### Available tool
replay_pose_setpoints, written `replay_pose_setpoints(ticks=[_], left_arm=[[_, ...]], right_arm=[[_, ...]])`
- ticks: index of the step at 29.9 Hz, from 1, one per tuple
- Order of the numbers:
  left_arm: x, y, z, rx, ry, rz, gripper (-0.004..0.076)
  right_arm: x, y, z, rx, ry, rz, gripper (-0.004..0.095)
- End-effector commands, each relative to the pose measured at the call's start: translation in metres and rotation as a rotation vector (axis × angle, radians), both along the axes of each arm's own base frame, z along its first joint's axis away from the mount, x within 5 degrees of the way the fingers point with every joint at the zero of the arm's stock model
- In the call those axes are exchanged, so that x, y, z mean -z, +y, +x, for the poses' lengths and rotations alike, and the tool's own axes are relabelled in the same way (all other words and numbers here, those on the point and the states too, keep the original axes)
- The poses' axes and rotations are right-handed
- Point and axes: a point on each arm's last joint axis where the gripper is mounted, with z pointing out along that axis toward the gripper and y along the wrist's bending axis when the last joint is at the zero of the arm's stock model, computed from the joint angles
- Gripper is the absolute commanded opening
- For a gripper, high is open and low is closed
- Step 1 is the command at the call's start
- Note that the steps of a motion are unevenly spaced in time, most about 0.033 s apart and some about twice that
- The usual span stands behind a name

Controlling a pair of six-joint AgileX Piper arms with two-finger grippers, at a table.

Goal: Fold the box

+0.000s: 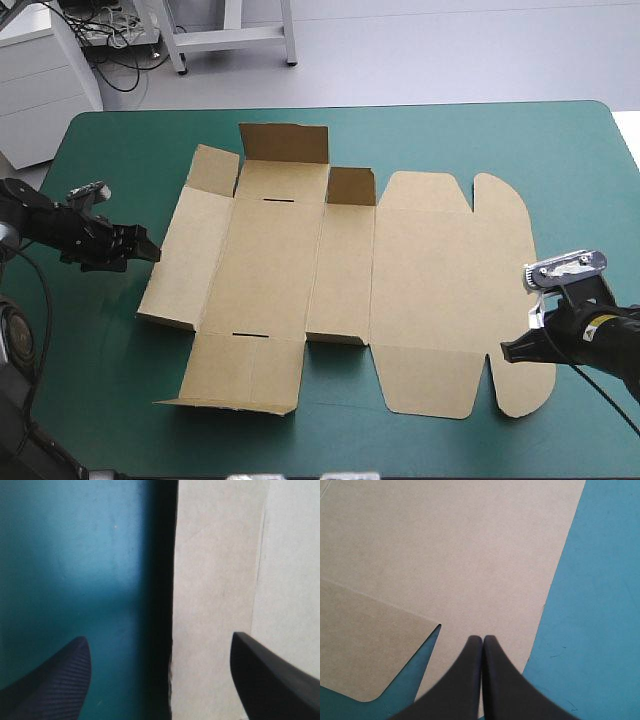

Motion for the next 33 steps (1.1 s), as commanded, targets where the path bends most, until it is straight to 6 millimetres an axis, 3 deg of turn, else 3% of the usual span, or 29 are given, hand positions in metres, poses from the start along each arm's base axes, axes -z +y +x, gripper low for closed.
replay_pose_setpoints(ticks=[1, 8, 16, 25, 29, 33], left_arm=[[-0.011, -0.009, 0.002, 0.039, -0.012, -0.125, 0.055], [0.016, -0.012, 0.002, 0.047, 0.069, -0.161, 0.055], [0.053, -0.042, -0.021, 0.159, 0.175, -0.228, 0.055], [0.061, -0.073, -0.027, 0.269, 0.188, -0.255, 0.055], [0.062, -0.072, -0.024, 0.248, 0.173, -0.244, 0.0529], [0.059, -0.071, -0.023, 0.251, 0.172, -0.243, 0.0454]], right_arm=[[-0.011, -0.001, 0.002, 0.004, -0.08, 0.008, -0.0018], [-0.012, 0.0, 0.002, 0.018, -0.081, 0.027, -0.0018], [-0.012, 0.0, 0.002, 0.02, -0.083, 0.029, -0.0018], [-0.011, 0.0, 0.002, 0.02, -0.079, 0.028, -0.0018], [-0.011, 0.0, 0.002, 0.02, -0.077, 0.028, -0.0018], [-0.011, 0.0, 0.002, 0.02, -0.071, 0.027, -0.0018]])
